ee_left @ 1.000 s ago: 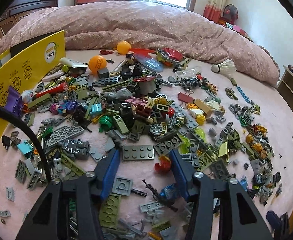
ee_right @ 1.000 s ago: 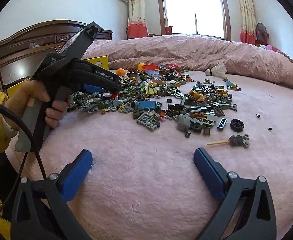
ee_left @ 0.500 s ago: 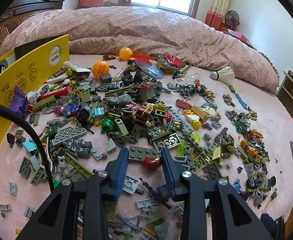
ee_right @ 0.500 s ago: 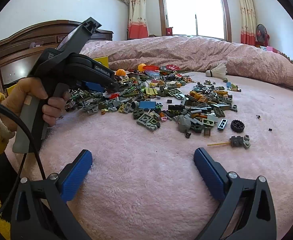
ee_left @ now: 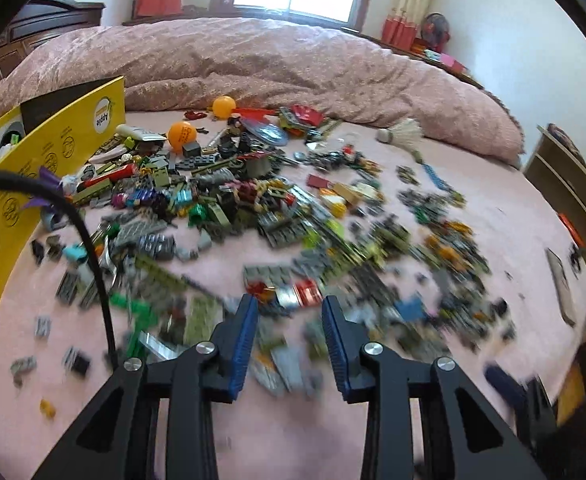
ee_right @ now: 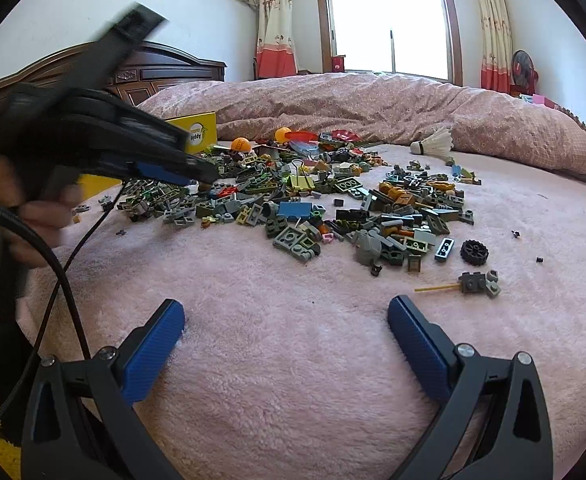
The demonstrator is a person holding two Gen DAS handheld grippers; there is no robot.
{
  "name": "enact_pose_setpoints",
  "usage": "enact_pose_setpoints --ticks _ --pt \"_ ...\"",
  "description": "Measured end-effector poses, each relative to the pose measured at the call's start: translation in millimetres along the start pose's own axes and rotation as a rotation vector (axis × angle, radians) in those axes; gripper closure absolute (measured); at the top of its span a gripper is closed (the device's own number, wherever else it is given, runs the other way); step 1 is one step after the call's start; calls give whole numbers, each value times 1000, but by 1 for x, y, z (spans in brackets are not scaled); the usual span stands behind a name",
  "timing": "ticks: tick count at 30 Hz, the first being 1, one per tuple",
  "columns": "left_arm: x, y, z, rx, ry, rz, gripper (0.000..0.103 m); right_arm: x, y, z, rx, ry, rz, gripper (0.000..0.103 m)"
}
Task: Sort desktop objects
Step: 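Lower the left tool into the pile and close on a small grey piece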
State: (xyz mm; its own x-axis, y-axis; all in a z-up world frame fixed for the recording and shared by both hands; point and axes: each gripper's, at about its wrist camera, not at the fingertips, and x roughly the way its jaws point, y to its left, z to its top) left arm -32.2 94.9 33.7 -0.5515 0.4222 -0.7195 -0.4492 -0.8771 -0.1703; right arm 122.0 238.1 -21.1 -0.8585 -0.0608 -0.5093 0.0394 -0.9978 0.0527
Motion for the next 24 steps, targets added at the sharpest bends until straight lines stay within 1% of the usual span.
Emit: enact_pose_setpoints --ticks 4,11,14,17,18,20,21,22,24 --pt "-15 -3 -16 40 2 23 69 0 1 1 -5 0 -7 0" --pt "-13 8 -28 25 25 52 69 0 2 0 -8 -1 -12 0" --pt "-14 13 -32 -2 32 27 69 1 3 0 -11 -1 -16 0" --pt "-11 10 -34 -45 54 -56 69 1 3 0 -13 -1 -20 0" --pt "-8 5 -35 -44 60 -81 69 1 3 0 -13 -2 -20 0" --pt "-1 -8 -38 -13 70 -92 69 1 3 0 -13 -2 -20 0" --pt "2 -13 -39 9 70 -82 69 1 3 0 -13 -2 -20 0" --pt "6 -20 -41 42 63 -52 69 1 3 0 -13 -2 -20 0" --pt "11 -26 -43 74 40 -13 69 1 4 -1 -13 -2 -20 0"
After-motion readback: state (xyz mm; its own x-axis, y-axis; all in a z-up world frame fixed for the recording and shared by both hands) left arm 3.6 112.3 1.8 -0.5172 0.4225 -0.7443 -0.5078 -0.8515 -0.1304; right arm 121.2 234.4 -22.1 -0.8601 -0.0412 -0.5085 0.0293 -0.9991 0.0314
